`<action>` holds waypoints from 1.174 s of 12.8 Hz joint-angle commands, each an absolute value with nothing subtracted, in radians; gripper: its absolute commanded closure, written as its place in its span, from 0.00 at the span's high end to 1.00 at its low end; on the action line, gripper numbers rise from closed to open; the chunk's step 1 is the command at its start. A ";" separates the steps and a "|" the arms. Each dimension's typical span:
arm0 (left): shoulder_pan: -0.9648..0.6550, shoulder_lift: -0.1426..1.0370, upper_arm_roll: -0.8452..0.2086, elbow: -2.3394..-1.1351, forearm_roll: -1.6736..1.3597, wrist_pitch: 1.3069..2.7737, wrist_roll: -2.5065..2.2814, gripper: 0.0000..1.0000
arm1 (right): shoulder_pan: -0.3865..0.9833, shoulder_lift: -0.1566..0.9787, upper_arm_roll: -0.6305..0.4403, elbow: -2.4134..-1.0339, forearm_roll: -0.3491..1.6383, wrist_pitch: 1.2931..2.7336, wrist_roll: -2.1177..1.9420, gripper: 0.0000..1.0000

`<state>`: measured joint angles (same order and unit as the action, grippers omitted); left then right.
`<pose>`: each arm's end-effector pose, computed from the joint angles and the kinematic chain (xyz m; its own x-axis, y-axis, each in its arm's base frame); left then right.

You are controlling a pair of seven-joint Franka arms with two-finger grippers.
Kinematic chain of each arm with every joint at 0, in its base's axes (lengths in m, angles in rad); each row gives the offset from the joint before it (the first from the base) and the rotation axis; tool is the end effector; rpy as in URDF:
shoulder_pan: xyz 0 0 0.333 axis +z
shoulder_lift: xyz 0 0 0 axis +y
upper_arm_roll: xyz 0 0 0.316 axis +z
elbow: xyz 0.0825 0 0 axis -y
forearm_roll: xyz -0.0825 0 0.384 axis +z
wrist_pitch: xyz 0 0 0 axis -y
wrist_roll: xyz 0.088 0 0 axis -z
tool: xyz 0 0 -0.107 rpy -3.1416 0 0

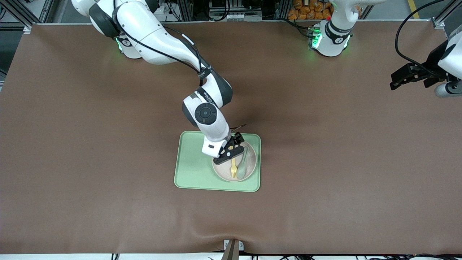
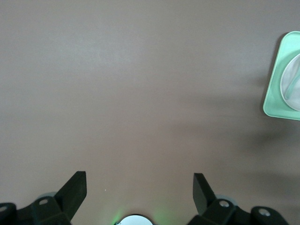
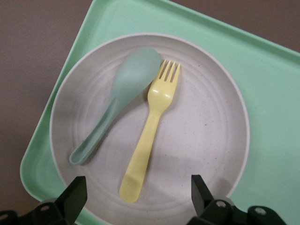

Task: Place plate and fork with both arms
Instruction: 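Lower the right gripper and grasp the yellow fork handle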

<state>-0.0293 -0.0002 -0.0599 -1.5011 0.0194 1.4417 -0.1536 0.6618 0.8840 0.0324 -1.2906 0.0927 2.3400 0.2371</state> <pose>0.5393 -0.0460 0.6461 0.9962 0.0670 -0.0555 0.0655 -0.9975 -0.0282 0.5904 0.4850 0.2287 0.9223 0.3630 0.1325 0.3797 -0.9150 -0.1361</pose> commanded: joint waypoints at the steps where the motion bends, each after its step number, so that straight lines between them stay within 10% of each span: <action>1: -0.026 -0.008 -0.064 -1.502 0.045 1.448 -0.143 1.00 | 0.672 0.904 0.031 -1.258 0.084 2.335 0.298 0.94; 15: -0.035 0.011 -0.069 -1.473 0.044 1.447 -0.135 1.00 | 0.669 0.992 0.031 -1.216 0.094 2.414 0.385 0.53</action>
<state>-0.0382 0.0153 -0.0638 -1.4856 0.0231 1.4486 -0.1511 0.6657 0.9626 0.0288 -1.2630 0.0931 2.4168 0.3654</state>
